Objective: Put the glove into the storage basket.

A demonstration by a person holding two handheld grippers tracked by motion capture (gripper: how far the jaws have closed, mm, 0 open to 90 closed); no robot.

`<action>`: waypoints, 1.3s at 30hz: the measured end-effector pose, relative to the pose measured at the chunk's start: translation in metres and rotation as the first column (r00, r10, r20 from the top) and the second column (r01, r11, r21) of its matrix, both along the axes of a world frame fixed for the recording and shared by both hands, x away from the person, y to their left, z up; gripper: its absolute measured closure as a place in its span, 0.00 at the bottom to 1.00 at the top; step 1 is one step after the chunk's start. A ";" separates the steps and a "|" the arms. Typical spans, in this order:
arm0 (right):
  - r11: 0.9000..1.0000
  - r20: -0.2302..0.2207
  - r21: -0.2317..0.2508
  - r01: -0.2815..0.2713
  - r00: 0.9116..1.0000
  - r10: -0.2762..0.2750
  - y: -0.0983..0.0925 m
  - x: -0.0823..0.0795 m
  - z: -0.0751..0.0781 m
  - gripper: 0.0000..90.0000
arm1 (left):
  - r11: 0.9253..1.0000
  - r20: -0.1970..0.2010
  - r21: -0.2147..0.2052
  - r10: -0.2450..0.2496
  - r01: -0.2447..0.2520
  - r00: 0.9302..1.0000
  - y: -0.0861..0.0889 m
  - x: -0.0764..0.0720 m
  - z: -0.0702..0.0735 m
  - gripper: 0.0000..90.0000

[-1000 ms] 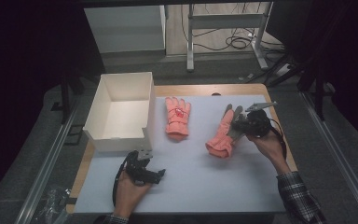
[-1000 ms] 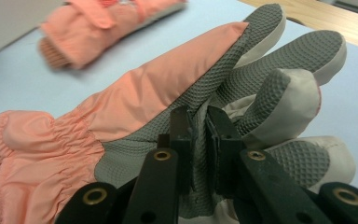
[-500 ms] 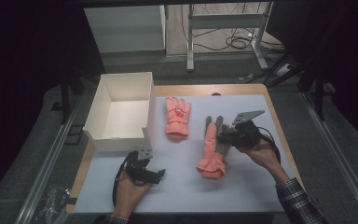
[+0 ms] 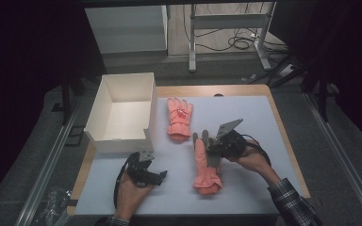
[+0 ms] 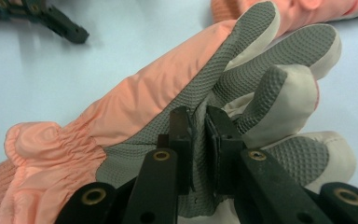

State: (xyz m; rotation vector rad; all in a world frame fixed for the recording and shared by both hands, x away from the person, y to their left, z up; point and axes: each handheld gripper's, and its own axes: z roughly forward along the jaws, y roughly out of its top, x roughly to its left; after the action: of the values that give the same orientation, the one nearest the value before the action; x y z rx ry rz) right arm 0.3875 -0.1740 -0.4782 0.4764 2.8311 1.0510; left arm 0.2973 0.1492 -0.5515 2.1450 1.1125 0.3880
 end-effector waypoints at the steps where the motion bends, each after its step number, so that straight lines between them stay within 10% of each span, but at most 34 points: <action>1: 1.000 -0.006 -0.001 -0.002 1.000 0.002 0.001 0.001 -0.003 0.90 | 1.000 -0.001 0.000 0.000 0.000 1.000 0.000 0.000 0.000 0.00; 10: 1.000 -0.001 -0.008 0.014 1.000 -0.014 0.005 0.007 -0.013 0.85 | 1.000 -0.001 -0.001 0.000 0.000 1.000 0.000 0.000 0.000 0.00; 18: 0.996 0.046 0.053 0.075 0.996 -0.077 -0.001 0.011 0.009 0.77 | 1.000 0.000 -0.001 0.000 0.000 1.000 0.000 0.000 0.000 0.00; 39: 0.942 0.009 0.127 0.309 0.950 -0.313 0.053 0.076 0.011 0.55 | 1.000 0.000 0.004 -0.003 0.003 1.000 0.000 0.000 0.000 0.00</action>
State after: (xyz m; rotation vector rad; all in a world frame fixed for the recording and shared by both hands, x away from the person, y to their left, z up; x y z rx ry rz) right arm 0.4633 -0.1212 -0.4677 0.8784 2.5586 1.1582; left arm 0.2974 0.1494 -0.5514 2.1499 1.1095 0.3888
